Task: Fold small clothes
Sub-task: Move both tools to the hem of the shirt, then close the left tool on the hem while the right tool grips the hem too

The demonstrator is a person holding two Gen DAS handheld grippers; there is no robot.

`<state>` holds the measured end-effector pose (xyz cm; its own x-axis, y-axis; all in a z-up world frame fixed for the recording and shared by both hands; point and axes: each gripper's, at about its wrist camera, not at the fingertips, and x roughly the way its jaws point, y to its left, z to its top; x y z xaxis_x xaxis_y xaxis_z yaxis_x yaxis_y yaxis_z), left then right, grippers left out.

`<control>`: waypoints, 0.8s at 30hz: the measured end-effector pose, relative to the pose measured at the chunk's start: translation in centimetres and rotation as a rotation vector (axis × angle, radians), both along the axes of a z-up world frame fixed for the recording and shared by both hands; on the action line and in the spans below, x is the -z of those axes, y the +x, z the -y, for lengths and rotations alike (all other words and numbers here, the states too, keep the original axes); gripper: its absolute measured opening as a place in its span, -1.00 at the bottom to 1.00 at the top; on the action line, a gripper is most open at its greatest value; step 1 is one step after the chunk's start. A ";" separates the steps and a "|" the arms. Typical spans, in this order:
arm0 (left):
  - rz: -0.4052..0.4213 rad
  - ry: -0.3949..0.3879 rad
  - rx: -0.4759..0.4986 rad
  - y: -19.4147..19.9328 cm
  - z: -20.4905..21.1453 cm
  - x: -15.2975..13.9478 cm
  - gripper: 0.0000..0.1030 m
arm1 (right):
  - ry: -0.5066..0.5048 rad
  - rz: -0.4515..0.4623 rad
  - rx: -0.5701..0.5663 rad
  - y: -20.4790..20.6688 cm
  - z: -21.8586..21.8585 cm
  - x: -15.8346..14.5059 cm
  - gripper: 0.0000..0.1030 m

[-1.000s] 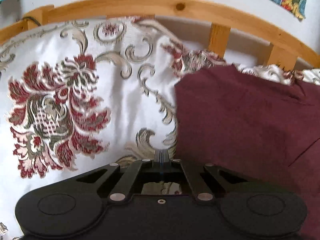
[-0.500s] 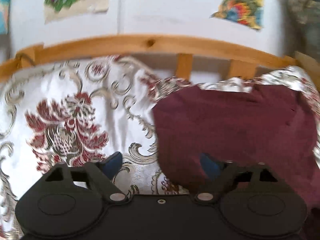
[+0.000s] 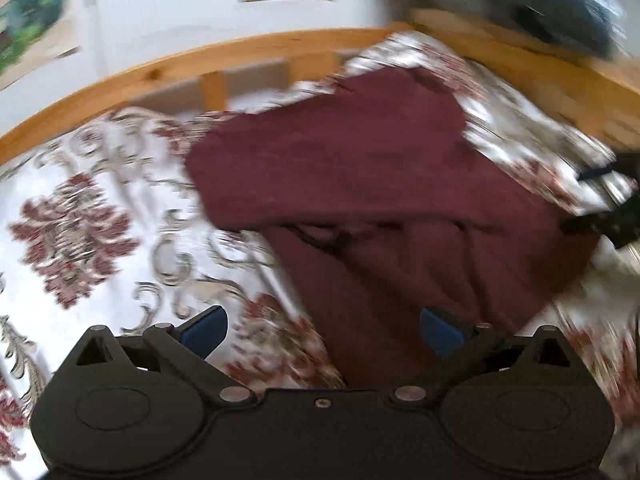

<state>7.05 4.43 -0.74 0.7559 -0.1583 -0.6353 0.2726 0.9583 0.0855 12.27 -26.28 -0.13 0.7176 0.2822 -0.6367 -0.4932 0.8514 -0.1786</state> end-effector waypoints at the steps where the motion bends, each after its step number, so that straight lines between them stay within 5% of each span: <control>1: 0.000 0.017 0.032 -0.5 0.4 0.2 0.99 | -0.045 0.010 -0.014 -0.7 0.2 0.2 1.00; 7: -0.032 0.149 0.185 -2.2 3.2 2.0 0.98 | -0.270 0.124 -0.058 -5.2 0.8 2.2 0.99; 15: -0.104 0.261 0.153 -1.8 5.5 4.8 0.69 | -0.424 0.188 -0.040 -6.3 -0.1 4.1 0.64; 24: -0.081 0.365 0.171 -1.6 7.3 5.6 0.66 | -0.559 0.243 -0.019 -5.5 -0.1 5.6 0.62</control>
